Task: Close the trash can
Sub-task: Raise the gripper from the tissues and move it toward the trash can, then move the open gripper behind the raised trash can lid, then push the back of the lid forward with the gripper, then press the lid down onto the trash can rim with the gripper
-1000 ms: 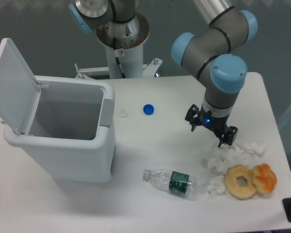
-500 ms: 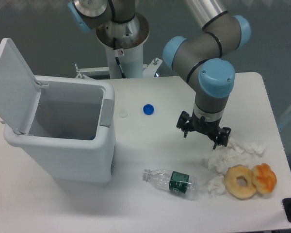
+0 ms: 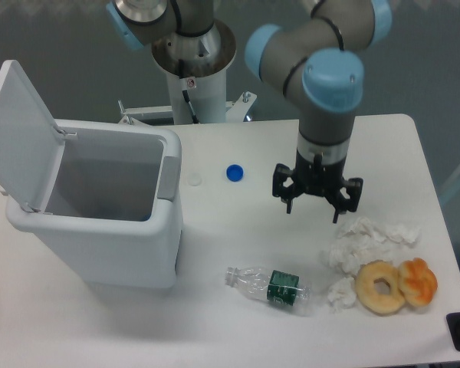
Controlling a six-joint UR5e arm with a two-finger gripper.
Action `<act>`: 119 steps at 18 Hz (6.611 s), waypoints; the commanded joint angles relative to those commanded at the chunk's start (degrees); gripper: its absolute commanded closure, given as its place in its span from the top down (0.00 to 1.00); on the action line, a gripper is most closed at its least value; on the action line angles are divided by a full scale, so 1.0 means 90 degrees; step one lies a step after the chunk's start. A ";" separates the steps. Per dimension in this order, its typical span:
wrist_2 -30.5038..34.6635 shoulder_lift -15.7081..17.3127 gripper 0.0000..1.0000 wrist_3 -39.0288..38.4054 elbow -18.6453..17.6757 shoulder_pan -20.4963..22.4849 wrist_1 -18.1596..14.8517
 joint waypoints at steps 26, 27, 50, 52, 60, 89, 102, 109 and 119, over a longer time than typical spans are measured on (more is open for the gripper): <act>-0.1728 0.1936 1.00 -0.4190 0.0010 -0.2089 -0.0158; -0.1845 0.1936 1.00 -0.4190 0.0010 -0.2187 -0.0100; -0.1886 0.1594 1.00 -0.4112 0.0098 -0.3096 0.0106; -0.1720 0.1594 1.00 -0.4103 0.0059 -0.3096 0.0087; -0.1388 0.1682 1.00 -0.4103 0.0020 -0.3047 0.0057; -0.0489 0.1662 1.00 -0.4102 -0.0273 -0.2110 0.0077; -0.0440 0.1262 1.00 -0.4093 -0.0342 -0.1944 0.0106; -0.0440 0.1184 1.00 -0.3927 -0.0410 -0.1856 0.0096; -0.0303 0.1154 1.00 -0.3907 -0.0595 -0.1817 0.0106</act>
